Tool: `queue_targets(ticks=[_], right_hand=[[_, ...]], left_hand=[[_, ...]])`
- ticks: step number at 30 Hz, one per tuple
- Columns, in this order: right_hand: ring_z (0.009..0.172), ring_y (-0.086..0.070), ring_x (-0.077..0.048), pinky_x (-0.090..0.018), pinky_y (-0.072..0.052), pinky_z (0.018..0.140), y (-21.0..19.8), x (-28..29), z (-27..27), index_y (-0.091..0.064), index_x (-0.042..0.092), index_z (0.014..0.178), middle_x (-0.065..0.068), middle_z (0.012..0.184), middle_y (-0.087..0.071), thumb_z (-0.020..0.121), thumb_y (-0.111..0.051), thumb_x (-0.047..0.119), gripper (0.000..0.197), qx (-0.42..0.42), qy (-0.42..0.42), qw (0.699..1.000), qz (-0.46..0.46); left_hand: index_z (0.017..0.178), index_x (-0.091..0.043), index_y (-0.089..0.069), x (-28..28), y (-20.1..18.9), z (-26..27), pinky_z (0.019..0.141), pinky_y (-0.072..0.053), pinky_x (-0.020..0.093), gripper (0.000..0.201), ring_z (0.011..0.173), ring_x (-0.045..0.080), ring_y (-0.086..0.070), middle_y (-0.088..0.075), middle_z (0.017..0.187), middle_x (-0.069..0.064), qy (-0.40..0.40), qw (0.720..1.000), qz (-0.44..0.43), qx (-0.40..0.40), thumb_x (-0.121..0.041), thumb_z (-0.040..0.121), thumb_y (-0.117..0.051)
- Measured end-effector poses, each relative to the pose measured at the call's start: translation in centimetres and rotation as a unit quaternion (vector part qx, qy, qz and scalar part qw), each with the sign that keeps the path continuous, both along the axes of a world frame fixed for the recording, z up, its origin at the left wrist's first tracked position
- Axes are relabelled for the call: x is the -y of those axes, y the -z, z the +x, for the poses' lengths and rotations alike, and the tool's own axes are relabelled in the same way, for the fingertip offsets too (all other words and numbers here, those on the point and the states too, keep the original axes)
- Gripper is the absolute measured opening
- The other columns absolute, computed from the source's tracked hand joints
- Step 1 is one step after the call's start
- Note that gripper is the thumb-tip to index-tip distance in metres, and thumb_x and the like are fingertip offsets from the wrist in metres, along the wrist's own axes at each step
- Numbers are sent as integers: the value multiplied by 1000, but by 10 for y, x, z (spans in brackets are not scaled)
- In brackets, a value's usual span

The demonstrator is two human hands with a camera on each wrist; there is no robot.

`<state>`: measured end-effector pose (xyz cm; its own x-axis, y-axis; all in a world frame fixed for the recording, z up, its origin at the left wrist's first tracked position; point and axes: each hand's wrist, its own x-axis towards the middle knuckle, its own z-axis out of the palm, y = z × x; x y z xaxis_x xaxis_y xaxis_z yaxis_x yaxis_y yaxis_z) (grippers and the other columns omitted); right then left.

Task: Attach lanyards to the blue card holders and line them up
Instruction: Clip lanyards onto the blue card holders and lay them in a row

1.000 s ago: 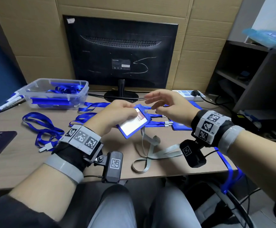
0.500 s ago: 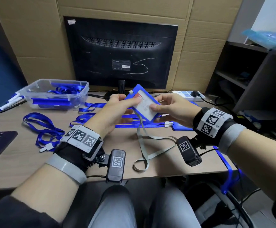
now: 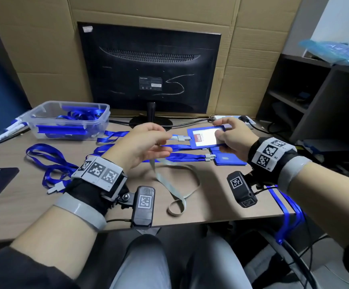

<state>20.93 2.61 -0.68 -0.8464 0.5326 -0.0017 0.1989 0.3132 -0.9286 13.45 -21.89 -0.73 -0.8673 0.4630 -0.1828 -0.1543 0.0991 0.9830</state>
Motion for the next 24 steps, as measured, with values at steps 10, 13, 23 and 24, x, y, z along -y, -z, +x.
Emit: queue_targets(ticks=[10, 13, 23, 24], right_hand=[[98, -67, -28, -36, -57, 85, 24, -23, 26, -65, 9, 113, -16, 132, -65, 97, -62, 21, 19, 276, 43, 953, 117], [106, -65, -30, -33, -54, 93, 28, -31, 31, -57, 1, 139, -16, 126, -65, 98, -61, 17, 44, 280, 68, 948, 136], [86, -52, -21, -32, -51, 85, 38, -37, 40, -47, 12, 76, -5, 79, -46, 99, -48, 8, 23, 379, 105, 898, 196], [81, -51, -19, -30, -47, 76, 41, -42, 36, -49, 12, 74, -6, 79, -49, 96, -48, 12, 22, 403, 90, 882, 230]], left_hand=[[91, -21, -68, 2, 22, 10, 81, -39, 31, 22, 85, 19, -40, -43, 92, 4, 56, 964, -251, 71, -36, 81, -79], [102, -24, -70, 5, 25, 10, 74, -39, 33, 24, 84, 22, -44, -46, 103, 4, 51, 953, -293, 65, -34, 83, -78], [124, -12, -55, 28, 29, -3, 61, -36, 33, 39, 82, 20, -49, -52, 102, 8, -17, 936, -352, 24, -35, 95, -70], [127, -12, -56, 30, 30, -4, 65, -38, 33, 42, 86, 20, -51, -55, 107, 8, -14, 935, -353, 21, -35, 95, -69]])
